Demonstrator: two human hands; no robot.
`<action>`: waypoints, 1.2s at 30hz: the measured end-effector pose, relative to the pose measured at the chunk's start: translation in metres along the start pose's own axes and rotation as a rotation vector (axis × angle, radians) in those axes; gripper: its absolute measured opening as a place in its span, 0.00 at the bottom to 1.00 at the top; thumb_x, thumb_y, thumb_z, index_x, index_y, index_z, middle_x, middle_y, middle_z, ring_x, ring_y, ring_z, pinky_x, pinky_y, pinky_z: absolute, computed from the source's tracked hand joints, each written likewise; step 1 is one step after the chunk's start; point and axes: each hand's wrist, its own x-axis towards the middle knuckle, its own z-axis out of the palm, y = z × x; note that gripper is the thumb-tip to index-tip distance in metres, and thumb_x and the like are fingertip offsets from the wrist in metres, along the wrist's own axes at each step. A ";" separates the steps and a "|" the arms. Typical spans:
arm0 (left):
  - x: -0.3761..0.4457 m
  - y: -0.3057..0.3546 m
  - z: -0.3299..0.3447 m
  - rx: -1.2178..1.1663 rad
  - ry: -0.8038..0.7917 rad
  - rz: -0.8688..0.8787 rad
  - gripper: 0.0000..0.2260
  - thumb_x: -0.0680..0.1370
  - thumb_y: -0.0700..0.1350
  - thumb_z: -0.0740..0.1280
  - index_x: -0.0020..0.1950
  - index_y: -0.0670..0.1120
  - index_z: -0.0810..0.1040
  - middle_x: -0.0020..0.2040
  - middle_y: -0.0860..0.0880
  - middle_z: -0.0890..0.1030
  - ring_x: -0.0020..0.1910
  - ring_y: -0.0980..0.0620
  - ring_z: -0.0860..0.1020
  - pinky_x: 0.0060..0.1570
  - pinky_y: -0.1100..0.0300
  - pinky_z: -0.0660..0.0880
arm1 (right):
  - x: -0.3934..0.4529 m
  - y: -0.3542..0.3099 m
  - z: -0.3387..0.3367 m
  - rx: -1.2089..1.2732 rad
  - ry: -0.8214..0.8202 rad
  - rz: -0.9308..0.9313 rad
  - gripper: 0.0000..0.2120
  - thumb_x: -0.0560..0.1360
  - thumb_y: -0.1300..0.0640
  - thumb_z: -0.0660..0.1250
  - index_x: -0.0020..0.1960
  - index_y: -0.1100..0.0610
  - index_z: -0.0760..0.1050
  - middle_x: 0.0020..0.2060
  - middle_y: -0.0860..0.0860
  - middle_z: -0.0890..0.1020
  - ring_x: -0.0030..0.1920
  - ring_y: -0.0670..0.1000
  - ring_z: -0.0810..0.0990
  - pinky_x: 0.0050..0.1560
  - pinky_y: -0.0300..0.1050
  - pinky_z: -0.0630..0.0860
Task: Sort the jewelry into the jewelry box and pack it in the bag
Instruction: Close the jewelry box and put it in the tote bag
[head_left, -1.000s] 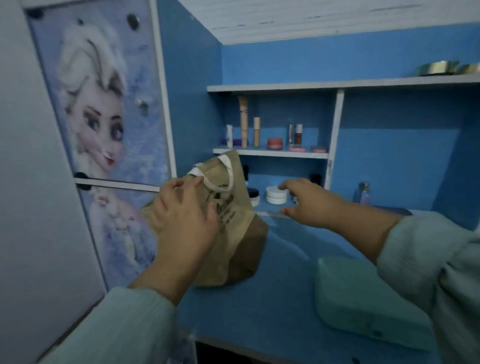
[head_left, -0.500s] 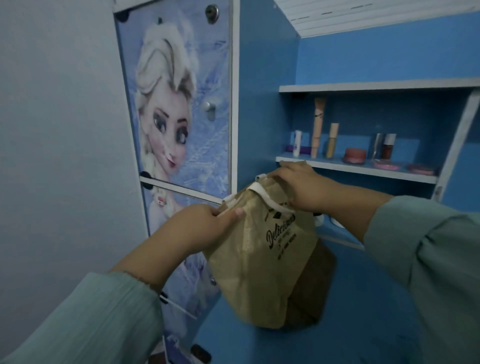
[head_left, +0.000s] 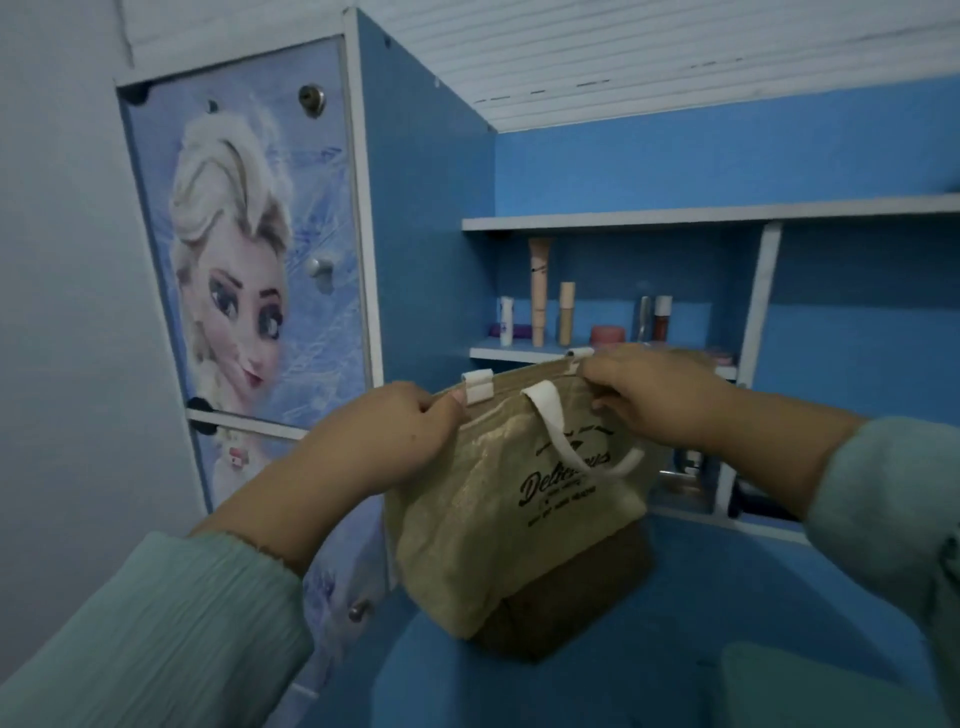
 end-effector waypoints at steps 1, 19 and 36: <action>0.006 0.009 0.002 -0.006 -0.001 0.030 0.21 0.80 0.55 0.53 0.49 0.41 0.79 0.49 0.44 0.79 0.47 0.47 0.76 0.48 0.55 0.72 | -0.012 0.007 -0.005 -0.001 -0.004 0.011 0.07 0.77 0.56 0.60 0.42 0.47 0.64 0.44 0.45 0.71 0.47 0.46 0.69 0.38 0.38 0.63; 0.043 0.098 0.007 -0.003 -0.010 0.291 0.14 0.77 0.39 0.62 0.62 0.47 0.77 0.63 0.49 0.72 0.59 0.50 0.71 0.53 0.64 0.65 | -0.129 0.032 -0.035 -0.106 -0.188 0.170 0.05 0.78 0.56 0.57 0.54 0.52 0.68 0.48 0.53 0.74 0.46 0.50 0.70 0.43 0.44 0.65; 0.021 0.109 0.056 0.204 -0.195 0.393 0.24 0.75 0.43 0.66 0.70 0.46 0.64 0.69 0.48 0.57 0.55 0.47 0.73 0.56 0.53 0.73 | -0.179 0.008 -0.038 0.021 -0.465 0.284 0.11 0.78 0.52 0.59 0.59 0.51 0.72 0.46 0.50 0.72 0.53 0.50 0.72 0.53 0.43 0.69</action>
